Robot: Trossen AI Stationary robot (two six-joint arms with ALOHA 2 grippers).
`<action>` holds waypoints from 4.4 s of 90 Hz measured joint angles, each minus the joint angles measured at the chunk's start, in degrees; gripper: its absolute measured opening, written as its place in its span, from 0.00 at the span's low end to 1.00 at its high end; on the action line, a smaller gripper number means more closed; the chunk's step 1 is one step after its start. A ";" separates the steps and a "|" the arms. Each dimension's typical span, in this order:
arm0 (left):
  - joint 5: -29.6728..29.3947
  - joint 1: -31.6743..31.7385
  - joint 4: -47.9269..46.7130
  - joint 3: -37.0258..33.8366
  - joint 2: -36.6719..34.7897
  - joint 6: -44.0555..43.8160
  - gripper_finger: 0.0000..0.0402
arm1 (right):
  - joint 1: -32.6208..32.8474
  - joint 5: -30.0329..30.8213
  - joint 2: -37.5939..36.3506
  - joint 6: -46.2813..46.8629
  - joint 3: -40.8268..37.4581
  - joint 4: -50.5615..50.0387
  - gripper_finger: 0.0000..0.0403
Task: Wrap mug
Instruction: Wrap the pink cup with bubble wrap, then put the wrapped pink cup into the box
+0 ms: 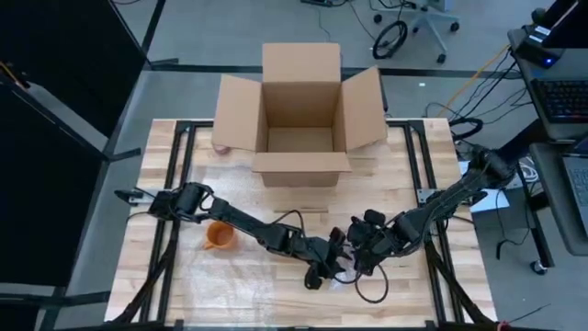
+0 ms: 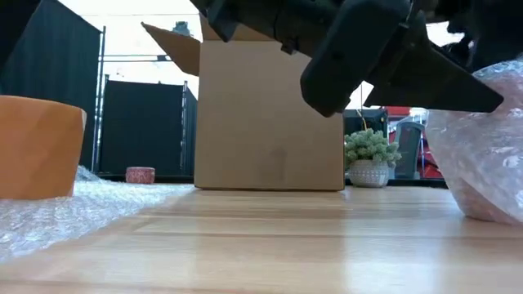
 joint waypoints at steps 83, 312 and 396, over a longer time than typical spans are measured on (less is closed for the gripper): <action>-4.47 0.30 -0.07 0.03 -0.37 -1.43 0.44 | 0.48 -3.66 8.22 1.17 -1.78 -0.06 0.37; -28.25 -8.83 -57.53 -1.64 -50.75 -28.05 0.44 | -58.61 -2.53 26.79 -72.25 75.31 -13.33 0.06; -29.97 -8.81 -57.29 -2.22 -50.73 -31.70 0.44 | -60.12 -12.75 54.79 -71.61 75.75 -28.04 0.26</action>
